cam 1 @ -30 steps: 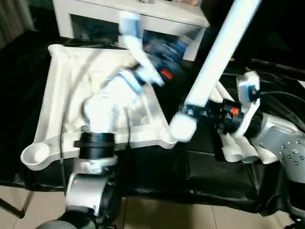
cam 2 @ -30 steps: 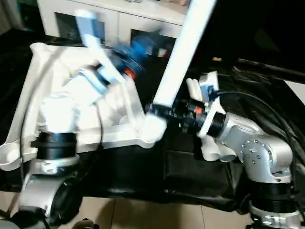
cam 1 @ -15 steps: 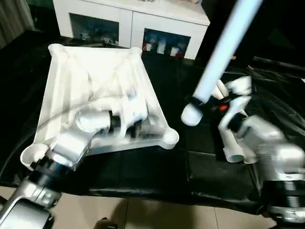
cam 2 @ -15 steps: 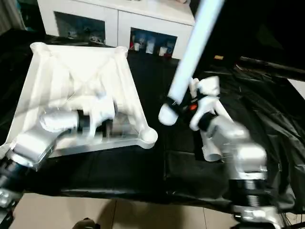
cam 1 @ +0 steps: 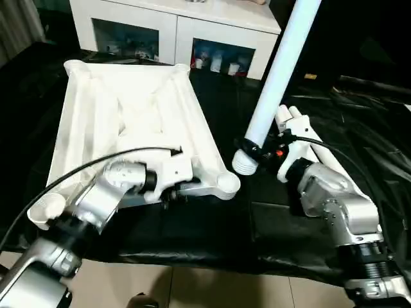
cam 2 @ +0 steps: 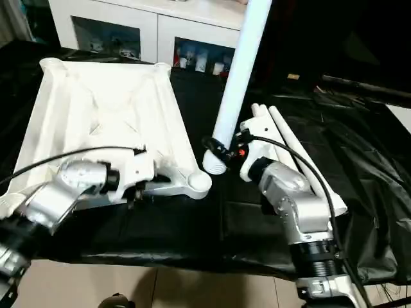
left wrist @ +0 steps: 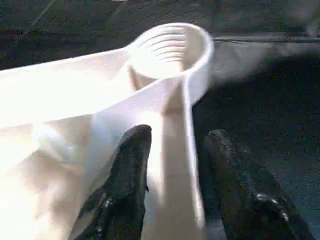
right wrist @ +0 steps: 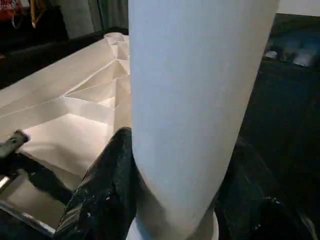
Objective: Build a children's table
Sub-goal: Pick table leg, then insert table leg to table base
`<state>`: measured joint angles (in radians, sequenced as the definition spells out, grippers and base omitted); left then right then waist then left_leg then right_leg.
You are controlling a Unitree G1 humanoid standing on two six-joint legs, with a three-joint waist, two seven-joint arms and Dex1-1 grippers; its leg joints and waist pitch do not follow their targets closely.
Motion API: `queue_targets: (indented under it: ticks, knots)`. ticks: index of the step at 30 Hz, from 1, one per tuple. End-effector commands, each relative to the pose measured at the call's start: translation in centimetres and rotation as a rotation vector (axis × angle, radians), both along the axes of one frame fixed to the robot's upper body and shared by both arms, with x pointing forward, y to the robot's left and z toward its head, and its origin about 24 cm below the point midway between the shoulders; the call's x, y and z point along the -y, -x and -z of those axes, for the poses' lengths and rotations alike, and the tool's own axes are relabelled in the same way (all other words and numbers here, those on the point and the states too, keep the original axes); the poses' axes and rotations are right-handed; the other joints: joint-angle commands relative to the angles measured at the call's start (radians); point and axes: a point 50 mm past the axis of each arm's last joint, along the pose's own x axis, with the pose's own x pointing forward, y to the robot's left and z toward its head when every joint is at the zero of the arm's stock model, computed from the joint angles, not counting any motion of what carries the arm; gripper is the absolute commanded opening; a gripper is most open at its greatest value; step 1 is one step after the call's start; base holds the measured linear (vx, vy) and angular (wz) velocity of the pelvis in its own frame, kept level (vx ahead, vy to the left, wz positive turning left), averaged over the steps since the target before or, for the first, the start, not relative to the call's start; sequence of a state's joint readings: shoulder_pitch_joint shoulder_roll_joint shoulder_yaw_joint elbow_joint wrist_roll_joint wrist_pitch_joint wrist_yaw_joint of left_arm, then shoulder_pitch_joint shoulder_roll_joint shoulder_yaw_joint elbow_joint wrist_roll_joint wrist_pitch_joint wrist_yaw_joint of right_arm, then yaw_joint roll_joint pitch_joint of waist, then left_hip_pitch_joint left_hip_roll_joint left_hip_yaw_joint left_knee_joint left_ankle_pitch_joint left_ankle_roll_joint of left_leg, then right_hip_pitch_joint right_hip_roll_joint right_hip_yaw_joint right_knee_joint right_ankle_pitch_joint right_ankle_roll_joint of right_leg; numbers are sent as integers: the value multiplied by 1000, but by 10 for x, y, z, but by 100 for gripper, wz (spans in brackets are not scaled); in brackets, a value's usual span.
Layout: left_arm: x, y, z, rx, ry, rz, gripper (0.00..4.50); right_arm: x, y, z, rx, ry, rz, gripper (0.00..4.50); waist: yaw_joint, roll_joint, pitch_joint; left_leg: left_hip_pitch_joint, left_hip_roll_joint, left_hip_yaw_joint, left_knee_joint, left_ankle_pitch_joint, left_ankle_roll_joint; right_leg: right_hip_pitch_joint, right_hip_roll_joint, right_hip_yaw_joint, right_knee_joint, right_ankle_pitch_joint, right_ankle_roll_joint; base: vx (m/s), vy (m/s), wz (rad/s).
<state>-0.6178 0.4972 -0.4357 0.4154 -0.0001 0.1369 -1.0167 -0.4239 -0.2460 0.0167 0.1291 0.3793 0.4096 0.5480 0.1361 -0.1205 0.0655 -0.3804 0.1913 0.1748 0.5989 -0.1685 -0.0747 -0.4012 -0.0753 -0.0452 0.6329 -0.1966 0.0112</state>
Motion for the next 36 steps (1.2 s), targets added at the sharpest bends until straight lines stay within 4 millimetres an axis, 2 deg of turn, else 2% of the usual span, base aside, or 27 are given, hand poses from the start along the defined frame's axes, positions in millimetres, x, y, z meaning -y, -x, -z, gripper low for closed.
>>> queue_targets:
  ticks: [1,2,3,6,7,11,13,16,17,18,19,20,21,24,26,28,29,31,32,33,34,35,36]
  knots:
    - [3,-3,-5,3,14,-4,166,5,0,-4,27,-5,14,186,-6,28,-76,29,35,-6,-75,-160,-70,46,-63,37,-51,-9,-201,0,0,0]
    - [3,-2,-5,-3,14,4,150,5,0,-4,28,-5,13,186,-6,31,-76,29,36,-6,-75,-164,-70,45,-63,37,-52,-9,-204,0,0,0]
    - [3,-2,-5,-14,14,11,150,4,0,-4,30,-6,11,186,-6,30,-76,29,35,-6,-75,-167,-69,45,-62,37,-52,-12,-204,0,0,0]
    - [1,2,-1,-71,-12,33,114,3,1,-4,35,-8,5,186,-7,31,-75,31,36,-6,-76,-175,-72,44,-62,37,-53,-28,-204,0,0,0]
    - [-1,3,0,-75,-28,36,111,3,1,-4,36,-9,5,186,-7,38,-76,31,36,-7,-77,-182,-75,44,-62,37,-54,-26,-205,0,0,0]
    - [-3,2,1,-80,-42,25,76,2,0,-5,39,-13,3,186,-5,38,-77,31,36,-7,-77,-192,-74,45,-63,37,-54,-26,-210,0,0,0]
    - [-4,1,2,-84,-49,23,66,1,0,-6,41,-16,1,186,-4,44,-76,31,36,-8,-78,-195,-76,45,-63,37,-53,-22,-210,0,0,0]
    - [-5,1,1,-85,-40,19,43,1,0,-6,44,-23,0,186,-4,48,-74,30,35,-9,-79,-203,-77,44,-62,37,-54,-22,-210,0,0,0]
    - [-5,0,0,-87,-26,16,28,0,0,-7,45,-29,-2,186,-4,51,-73,30,35,-9,-79,-216,-78,45,-62,37,-55,-25,-213,0,0,0]
    - [-5,0,0,-91,-22,17,28,-1,0,-7,45,-30,-4,186,-2,64,-70,30,34,-11,-80,-222,-80,43,-63,37,-54,-28,-214,0,0,0]
    - [-5,1,0,-97,-29,26,26,-1,0,-6,45,-28,-5,186,-4,56,-71,31,35,-9,-80,-230,-77,44,-63,38,-57,-34,-216,0,0,0]
    - [-7,2,1,-104,-39,38,10,-2,1,-6,42,-32,-8,186,-1,70,-67,29,34,-12,-81,-228,-77,43,-64,38,-55,-33,-219,0,0,0]
    - [-8,4,2,-113,-49,48,10,-3,1,-5,38,-38,-12,186,-2,74,-65,29,34,-12,-82,-235,-76,42,-63,38,-57,-31,-220,0,0,0]
    - [-11,7,5,-129,-76,70,3,-5,3,-4,24,-55,-33,186,-3,71,-59,27,33,-10,-82,-236,-60,43,-62,39,-59,-40,-225,0,0,0]
    - [-13,10,8,-143,-115,105,0,-9,7,-2,-10,-68,-112,186,-4,78,-47,24,34,-10,-85,-239,-46,39,-63,42,-63,-71,-222,0,0,0]
    - [-13,13,7,-158,-114,130,0,-9,9,0,-30,-49,-160,186,-4,80,-47,27,36,-12,-88,-258,-44,40,-64,41,-66,-104,-218,0,0,0]
    - [-12,13,7,-161,-110,137,0,-9,9,0,-37,-42,-169,186,-6,80,-43,28,37,-12,-89,-266,-45,37,-63,41,-68,-124,-215,0,0,0]
    - [-9,14,3,-157,-104,162,0,-5,7,3,-63,-31,-184,186,-8,74,-36,26,37,-10,-91,-266,-40,33,-64,43,-71,-139,-213,0,0,0]
    - [-8,14,2,-154,-101,168,0,-4,7,3,-75,-29,-197,186,-7,77,-36,27,37,-11,-91,-269,-40,33,-64,43,-70,-148,-213,0,0,0]
    - [-7,14,1,-153,-99,169,0,-4,7,3,-81,-30,-208,186,-8,71,-34,28,39,-9,-91,-267,-36,31,-66,44,-73,-157,-214,0,0,0]
    - [-7,14,1,-153,-97,170,0,-4,7,3,-84,-30,-217,186,-8,73,-34,27,38,-10,-90,-257,-34,32,-65,44,-71,-153,-214,0,0,0]
    - [-6,14,0,-148,-95,171,0,-4,8,2,-94,-33,-230,186,-9,69,-32,24,38,-9,-90,-242,-27,32,-66,43,-72,-143,-215,0,0,0]
    - [-6,14,0,-147,-95,171,0,-4,8,2,-95,-33,-231,186,-8,71,-33,24,38,-9,-89,-236,-25,32,-66,43,-70,-140,-216,0,0,0]
